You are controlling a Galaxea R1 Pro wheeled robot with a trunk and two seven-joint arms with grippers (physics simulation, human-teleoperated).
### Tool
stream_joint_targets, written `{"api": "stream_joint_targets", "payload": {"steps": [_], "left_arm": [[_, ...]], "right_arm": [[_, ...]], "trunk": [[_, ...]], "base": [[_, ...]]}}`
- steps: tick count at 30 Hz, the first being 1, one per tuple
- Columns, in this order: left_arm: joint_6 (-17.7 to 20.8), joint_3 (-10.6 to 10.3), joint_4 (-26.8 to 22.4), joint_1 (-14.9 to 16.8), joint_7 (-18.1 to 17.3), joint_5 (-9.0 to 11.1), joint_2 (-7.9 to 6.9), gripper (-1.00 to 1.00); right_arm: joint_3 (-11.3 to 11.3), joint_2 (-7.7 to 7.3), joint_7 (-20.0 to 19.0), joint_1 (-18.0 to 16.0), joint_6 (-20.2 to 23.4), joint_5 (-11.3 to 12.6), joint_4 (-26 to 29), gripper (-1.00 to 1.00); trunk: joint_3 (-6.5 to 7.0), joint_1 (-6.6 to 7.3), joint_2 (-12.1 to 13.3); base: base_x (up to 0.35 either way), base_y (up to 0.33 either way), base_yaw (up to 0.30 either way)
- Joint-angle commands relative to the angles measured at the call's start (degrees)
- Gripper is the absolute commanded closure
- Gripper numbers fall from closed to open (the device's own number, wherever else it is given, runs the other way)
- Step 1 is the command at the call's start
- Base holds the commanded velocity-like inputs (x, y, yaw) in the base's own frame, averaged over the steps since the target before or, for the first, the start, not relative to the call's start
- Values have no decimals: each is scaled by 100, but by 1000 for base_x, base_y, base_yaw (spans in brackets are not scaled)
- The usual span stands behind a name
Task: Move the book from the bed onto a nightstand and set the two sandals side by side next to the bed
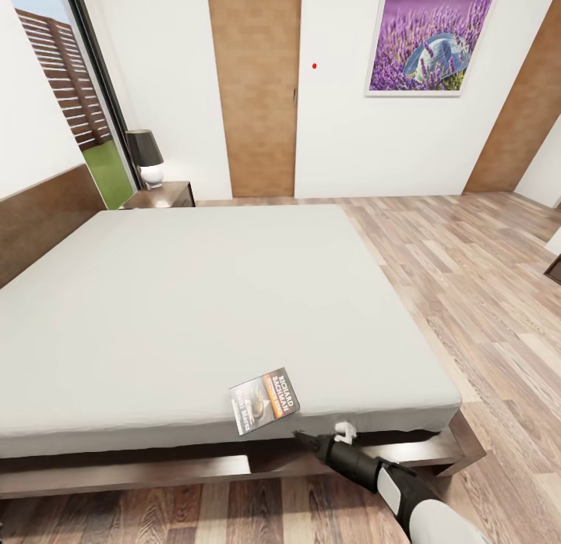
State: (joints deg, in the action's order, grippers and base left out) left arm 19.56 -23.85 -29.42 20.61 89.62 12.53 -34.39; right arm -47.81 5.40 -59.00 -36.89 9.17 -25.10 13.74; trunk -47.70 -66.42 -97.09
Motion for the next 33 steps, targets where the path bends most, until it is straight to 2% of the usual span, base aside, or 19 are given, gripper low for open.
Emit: {"api": "stream_joint_targets", "payload": {"steps": [1, 12, 13, 33], "left_arm": [[94, -49, 9, -3, 38, 54, 24, -100], [187, -50, 60, -32, -36, 41, 380, -100], [189, -50, 60, -33, -40, 41, 417, -100], [203, -50, 65, -38, -67, 34, 433, -100]], "right_arm": [[-46, -14, -26, 30, 62, -41, 25, -100], [-36, -84, -15, 387, 67, -72, 47, -100], [-36, -86, -14, 563, 67, -72, 48, -100], [-35, -100, -21, 586, 68, -74, 54, -100]], "trunk": [[-5, 0, -3], [-5, 0, -3], [-5, 0, -3], [-5, 0, -3]], "base": [[0, 0, 0], [0, 0, 0], [0, 0, 0], [0, 0, 0]]}}
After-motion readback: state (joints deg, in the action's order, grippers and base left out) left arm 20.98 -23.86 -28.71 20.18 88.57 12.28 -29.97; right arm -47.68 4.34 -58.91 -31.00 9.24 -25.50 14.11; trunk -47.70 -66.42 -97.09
